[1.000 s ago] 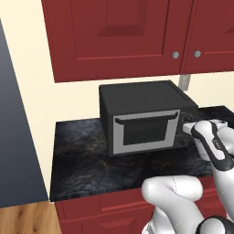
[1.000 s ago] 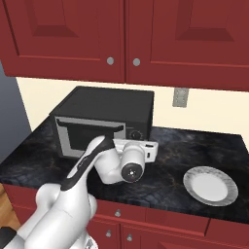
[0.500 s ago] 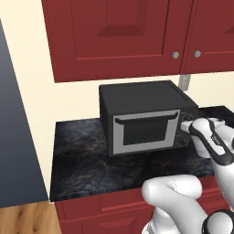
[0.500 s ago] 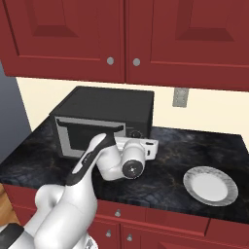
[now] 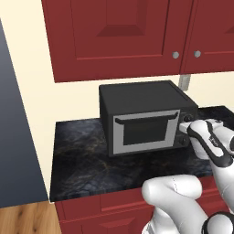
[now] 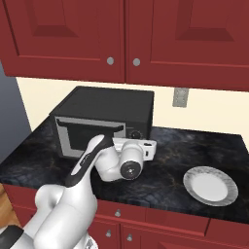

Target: Pull the toaster oven rack outwards. Pick up the baguette from the plate and place it on the toaster oven rack. Close the toaster oven door fully and set the temperature to the lowest setting.

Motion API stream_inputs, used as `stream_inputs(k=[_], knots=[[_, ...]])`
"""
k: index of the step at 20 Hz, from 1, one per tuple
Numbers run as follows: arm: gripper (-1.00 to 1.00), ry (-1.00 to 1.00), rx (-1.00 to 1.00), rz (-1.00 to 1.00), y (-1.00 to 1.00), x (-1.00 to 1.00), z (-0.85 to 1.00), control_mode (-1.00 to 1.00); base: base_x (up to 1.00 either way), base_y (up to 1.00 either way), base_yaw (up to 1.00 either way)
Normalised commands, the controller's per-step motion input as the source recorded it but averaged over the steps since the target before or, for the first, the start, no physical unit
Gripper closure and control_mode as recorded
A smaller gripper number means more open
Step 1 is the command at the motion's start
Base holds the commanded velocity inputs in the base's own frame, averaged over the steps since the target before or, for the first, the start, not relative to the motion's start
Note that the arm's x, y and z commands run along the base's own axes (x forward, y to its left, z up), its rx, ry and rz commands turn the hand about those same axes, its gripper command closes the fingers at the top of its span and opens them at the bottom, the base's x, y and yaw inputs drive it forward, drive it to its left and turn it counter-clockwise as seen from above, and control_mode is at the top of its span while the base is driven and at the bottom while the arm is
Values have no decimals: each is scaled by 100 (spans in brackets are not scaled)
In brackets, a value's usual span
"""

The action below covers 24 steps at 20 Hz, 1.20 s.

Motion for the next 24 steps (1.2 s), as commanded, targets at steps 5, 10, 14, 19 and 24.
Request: stream_inputs(k=[5,10,14,19,24], knots=[[-100,0,0,0,0,4,0,-100,0,0,0],[-100,0,0,0,-3,3,0,-100,0,0,0],[-100,0,0,0,0,0,0,-100,0,0,0],[-100,0,0,0,0,6,0,-100,0,0,0],[-100,0,0,0,0,6,0,-100,0,0,0]])
